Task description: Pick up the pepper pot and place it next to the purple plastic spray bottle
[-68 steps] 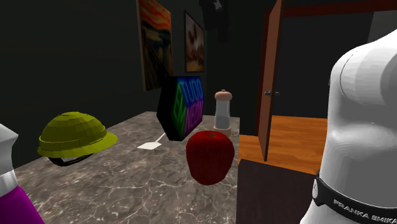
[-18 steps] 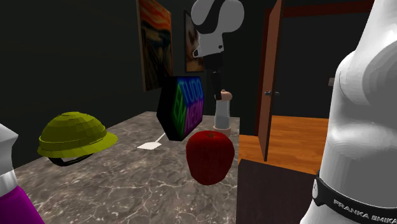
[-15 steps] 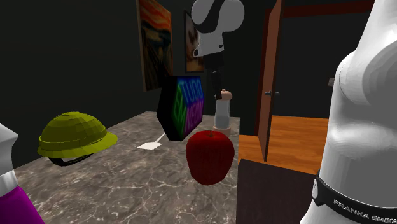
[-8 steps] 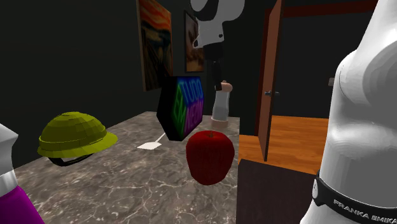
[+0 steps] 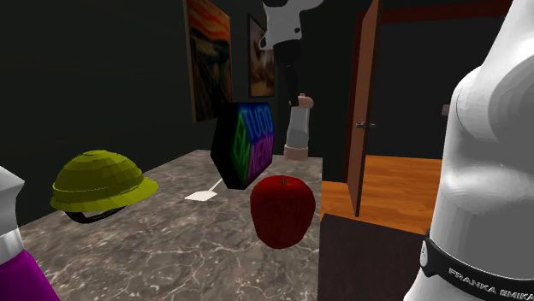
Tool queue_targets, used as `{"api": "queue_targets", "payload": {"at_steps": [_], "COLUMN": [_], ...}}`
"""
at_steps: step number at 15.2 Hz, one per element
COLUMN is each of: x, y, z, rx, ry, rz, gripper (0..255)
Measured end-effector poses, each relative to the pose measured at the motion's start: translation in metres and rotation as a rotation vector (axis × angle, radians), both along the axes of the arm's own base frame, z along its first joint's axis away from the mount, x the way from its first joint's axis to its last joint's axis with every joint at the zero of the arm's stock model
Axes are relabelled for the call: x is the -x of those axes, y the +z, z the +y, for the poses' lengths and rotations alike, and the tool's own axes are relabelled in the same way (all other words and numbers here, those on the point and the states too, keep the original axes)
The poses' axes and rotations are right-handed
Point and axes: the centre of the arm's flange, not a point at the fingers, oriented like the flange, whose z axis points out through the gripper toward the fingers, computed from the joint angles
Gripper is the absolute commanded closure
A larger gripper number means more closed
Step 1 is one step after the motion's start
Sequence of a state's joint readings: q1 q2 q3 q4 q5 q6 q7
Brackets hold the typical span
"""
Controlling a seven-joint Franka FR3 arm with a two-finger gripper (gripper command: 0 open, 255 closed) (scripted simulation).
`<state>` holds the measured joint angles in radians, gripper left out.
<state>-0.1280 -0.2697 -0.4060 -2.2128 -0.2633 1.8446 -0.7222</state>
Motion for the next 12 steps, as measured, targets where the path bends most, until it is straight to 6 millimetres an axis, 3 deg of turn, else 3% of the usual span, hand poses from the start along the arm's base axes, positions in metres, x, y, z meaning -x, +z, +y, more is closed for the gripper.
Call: {"api": "queue_targets", "payload": {"at_steps": [12], "x": [0.0], "y": [0.065], "z": [0.001], "rx": [0.0], "ry": [0.0], "rz": [0.0], "gripper": [255]}}
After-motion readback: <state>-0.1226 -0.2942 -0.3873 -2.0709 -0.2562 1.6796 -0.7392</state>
